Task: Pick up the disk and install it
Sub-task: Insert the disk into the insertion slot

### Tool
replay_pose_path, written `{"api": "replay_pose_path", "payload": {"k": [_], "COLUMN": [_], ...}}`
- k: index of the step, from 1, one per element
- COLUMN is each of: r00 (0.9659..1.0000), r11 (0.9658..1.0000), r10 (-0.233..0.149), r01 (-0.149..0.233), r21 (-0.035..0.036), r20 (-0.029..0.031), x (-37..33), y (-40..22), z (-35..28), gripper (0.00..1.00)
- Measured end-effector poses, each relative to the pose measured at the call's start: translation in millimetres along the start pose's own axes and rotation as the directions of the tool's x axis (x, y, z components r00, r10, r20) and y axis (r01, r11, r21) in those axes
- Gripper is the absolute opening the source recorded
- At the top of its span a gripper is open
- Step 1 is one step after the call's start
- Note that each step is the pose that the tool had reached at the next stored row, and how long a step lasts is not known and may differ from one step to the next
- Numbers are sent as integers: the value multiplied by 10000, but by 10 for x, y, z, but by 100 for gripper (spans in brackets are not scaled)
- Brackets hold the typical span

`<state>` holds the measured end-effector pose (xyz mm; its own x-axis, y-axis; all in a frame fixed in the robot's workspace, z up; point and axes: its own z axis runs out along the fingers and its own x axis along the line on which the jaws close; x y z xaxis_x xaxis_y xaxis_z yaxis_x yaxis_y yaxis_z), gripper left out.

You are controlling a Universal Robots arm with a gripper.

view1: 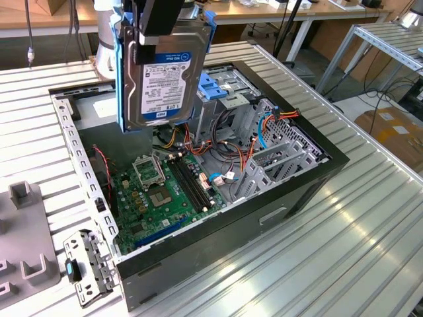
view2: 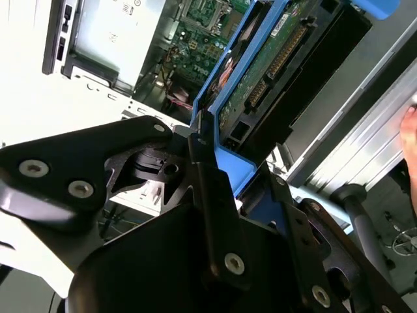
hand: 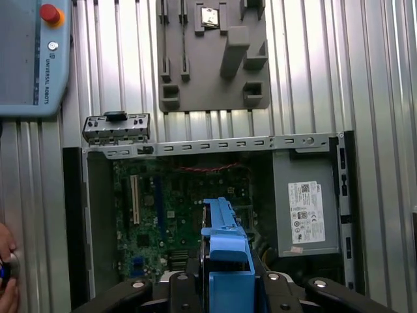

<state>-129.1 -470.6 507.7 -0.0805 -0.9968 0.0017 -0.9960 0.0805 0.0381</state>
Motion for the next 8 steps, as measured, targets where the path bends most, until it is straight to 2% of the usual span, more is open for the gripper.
{"api": "replay_pose_path", "payload": {"k": [3, 8], "r00": [10000, 10000], "r11": [10000, 10000], "r10": [1, 1], "r01": [-1, -1], "r21": [0, 1], "r20": [-13, -24], "x": [69, 98], "y": [-11, -62], "z": [1, 1], "gripper": [37, 37]}}
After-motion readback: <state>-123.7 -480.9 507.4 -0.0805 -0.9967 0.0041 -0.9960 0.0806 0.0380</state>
